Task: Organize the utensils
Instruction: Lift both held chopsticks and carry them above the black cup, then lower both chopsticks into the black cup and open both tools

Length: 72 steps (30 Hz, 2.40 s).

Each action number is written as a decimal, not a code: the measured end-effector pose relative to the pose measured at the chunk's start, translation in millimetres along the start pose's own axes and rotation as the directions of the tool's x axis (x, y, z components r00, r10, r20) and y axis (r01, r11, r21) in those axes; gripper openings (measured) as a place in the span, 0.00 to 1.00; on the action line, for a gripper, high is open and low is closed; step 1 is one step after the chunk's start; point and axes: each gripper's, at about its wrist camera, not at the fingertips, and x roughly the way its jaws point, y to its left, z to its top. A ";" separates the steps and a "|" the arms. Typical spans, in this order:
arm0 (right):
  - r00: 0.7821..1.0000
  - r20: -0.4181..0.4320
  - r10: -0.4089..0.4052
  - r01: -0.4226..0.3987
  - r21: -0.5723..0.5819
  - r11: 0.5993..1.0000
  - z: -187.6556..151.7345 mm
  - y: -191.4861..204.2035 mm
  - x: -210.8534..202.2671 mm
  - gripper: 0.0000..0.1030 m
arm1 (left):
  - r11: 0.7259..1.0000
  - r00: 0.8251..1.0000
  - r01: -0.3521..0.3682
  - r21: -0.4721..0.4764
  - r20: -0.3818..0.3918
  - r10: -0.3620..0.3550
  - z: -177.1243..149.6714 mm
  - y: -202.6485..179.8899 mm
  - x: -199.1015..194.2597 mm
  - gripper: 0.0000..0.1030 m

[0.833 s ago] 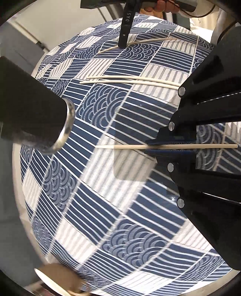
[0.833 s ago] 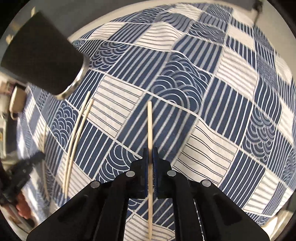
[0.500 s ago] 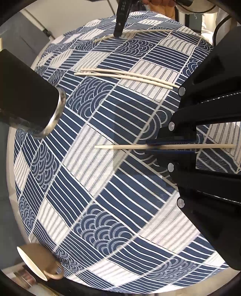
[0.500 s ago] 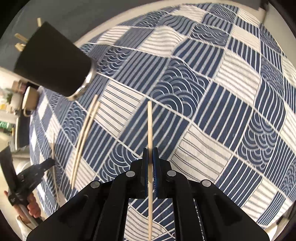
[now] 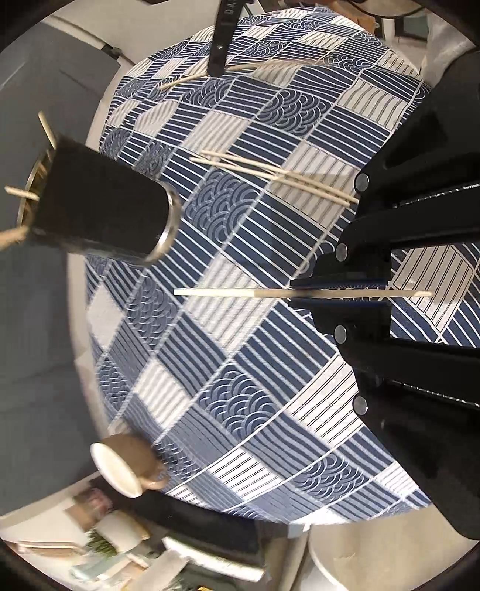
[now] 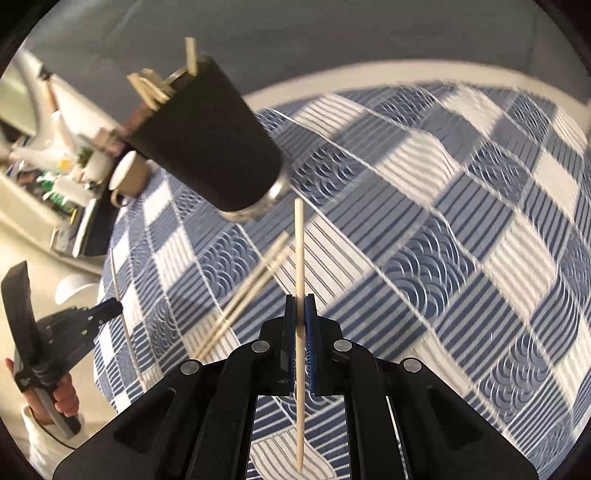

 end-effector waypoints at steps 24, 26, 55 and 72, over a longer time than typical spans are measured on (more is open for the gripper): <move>0.939 0.322 0.121 -0.041 -0.246 0.969 111.3 50.9 -112.7 0.05 | 0.999 0.958 -0.050 0.017 0.284 0.043 105.5 -45.8 -92.5 0.05; 0.928 0.350 0.129 -0.038 -0.254 0.966 121.1 55.7 -124.7 0.05 | 1.000 0.953 -0.026 0.014 0.302 0.021 116.8 -44.1 -96.8 0.05; 0.935 0.351 0.042 0.049 -0.245 0.968 163.1 98.5 -77.2 0.05 | 0.955 0.805 0.292 0.060 0.523 -0.279 219.1 -33.1 -65.6 0.05; 0.958 0.283 0.050 -0.011 -0.139 0.990 147.9 81.2 -52.6 0.09 | 0.954 0.831 0.282 0.100 0.471 -0.295 194.0 -35.6 -29.7 0.25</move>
